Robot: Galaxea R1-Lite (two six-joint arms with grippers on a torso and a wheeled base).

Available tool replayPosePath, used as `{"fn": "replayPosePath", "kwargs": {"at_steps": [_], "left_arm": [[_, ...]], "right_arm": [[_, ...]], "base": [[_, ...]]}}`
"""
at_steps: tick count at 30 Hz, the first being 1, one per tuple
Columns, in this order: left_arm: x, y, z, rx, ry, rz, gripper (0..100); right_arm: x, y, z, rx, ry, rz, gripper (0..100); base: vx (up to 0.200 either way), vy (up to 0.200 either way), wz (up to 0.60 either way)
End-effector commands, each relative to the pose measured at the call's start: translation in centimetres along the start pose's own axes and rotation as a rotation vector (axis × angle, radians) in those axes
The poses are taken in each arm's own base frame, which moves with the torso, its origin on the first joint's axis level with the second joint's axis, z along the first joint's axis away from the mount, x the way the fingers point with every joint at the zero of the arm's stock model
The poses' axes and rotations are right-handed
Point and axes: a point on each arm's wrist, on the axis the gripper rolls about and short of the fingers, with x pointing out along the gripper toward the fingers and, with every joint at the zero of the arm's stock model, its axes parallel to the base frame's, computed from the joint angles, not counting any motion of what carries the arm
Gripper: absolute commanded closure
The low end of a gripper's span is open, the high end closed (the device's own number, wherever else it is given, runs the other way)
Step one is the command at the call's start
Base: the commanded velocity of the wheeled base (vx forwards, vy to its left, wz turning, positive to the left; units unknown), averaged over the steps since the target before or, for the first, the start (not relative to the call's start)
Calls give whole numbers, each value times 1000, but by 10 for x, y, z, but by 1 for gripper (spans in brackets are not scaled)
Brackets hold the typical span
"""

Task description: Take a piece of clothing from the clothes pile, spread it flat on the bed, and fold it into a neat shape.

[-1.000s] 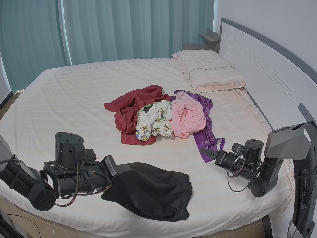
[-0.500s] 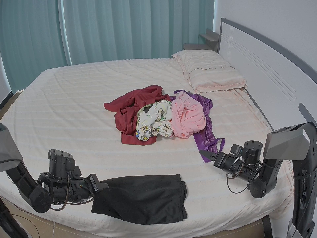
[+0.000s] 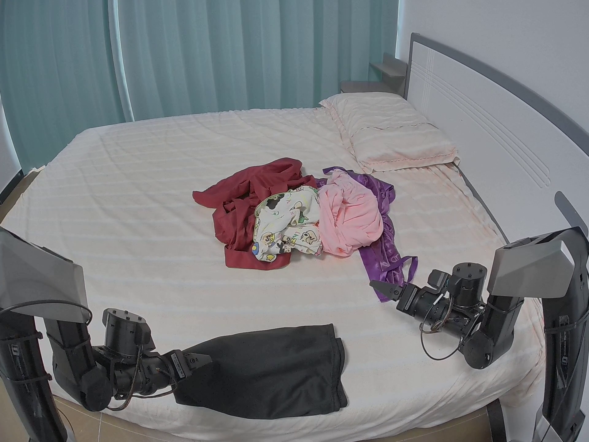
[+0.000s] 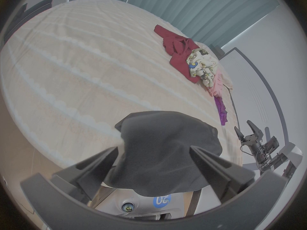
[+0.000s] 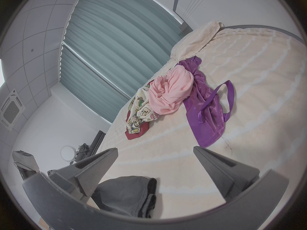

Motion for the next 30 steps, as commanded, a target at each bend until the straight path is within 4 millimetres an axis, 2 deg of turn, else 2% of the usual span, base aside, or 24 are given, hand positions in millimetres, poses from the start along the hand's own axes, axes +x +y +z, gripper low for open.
{"fn": "replayPosePath", "kwargs": {"at_steps": [1,6,7,12,17,23,24,30], "left_arm": [[6,10,-3,-29,17,35,0],[8,15,6,-81,-21,45,0],[11,18,15,-132,-53,45,0],[17,16,28,-214,-99,19,0],[22,12,34,-252,-115,-7,0],[26,13,29,-241,-102,10,0],[28,12,28,-236,-99,14,100],[30,11,25,-228,-107,35,100]], "right_arm": [[1,-2,-2,0,0,0,0],[1,0,-3,-2,2,4,0],[1,0,-3,-2,2,4,0],[1,0,-3,-2,3,5,0],[1,0,-3,-2,3,5,0],[1,0,-3,-2,3,5,0],[1,0,-3,-2,3,5,0],[1,0,-3,-3,4,4,0]], "base": [[0,0,0],[0,0,0],[0,0,0],[0,0,0],[0,0,0],[0,0,0],[0,0,0],[0,0,0]]}}
